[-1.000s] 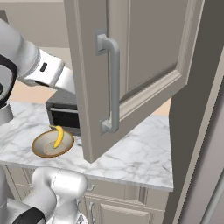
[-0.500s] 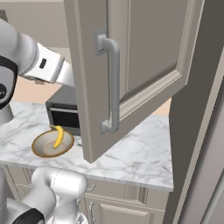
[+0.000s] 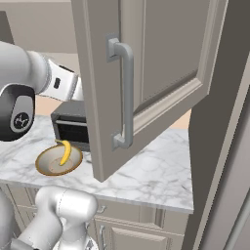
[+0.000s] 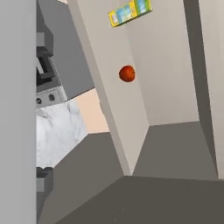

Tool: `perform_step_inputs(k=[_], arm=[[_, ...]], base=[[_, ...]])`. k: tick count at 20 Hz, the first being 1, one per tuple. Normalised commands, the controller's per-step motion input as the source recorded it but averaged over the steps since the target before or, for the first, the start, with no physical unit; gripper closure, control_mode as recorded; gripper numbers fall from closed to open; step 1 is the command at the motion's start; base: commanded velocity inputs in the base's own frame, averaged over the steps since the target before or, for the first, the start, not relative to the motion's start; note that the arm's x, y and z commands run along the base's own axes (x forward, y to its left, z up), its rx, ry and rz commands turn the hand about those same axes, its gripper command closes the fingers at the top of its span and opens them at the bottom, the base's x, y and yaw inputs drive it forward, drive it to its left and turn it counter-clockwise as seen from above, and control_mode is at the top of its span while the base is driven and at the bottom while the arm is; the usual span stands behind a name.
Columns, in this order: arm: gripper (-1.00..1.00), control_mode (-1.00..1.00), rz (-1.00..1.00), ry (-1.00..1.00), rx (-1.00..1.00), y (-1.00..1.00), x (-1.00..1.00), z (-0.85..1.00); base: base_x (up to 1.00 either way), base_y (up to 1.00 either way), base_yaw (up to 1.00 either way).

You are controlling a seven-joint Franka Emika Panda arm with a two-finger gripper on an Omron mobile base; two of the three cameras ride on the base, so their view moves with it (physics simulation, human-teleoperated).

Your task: Open the cabinet. Pick the banana and apple from the cabinet and place them into the bowl. Then close the cabinet.

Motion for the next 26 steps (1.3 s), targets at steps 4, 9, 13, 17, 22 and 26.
perform_step_inputs(k=[4,9,13,17,22,26], arm=[[-1.0,-1.0,0.0,-0.13,0.0,0.09,0.32,0.07],[-1.0,-1.0,0.03,-0.12,0.0,0.14,0.31,0.01],[-1.0,-1.0,0.05,-0.07,0.0,0.22,0.4,0.0],[-1.0,-1.0,0.07,0.0,0.0,0.17,0.33,0.0],[-1.0,-1.0,0.15,0.02,0.0,0.01,0.43,0.0],[-1.0,-1.0,0.13,0.03,0.0,0.0,0.31,0.0]], base=[[0.0,0.0,0.0],[0.0,0.0,0.0],[0.0,0.0,0.0],[0.0,0.0,0.0],[0.0,0.0,0.0],[0.0,0.0,0.0]])
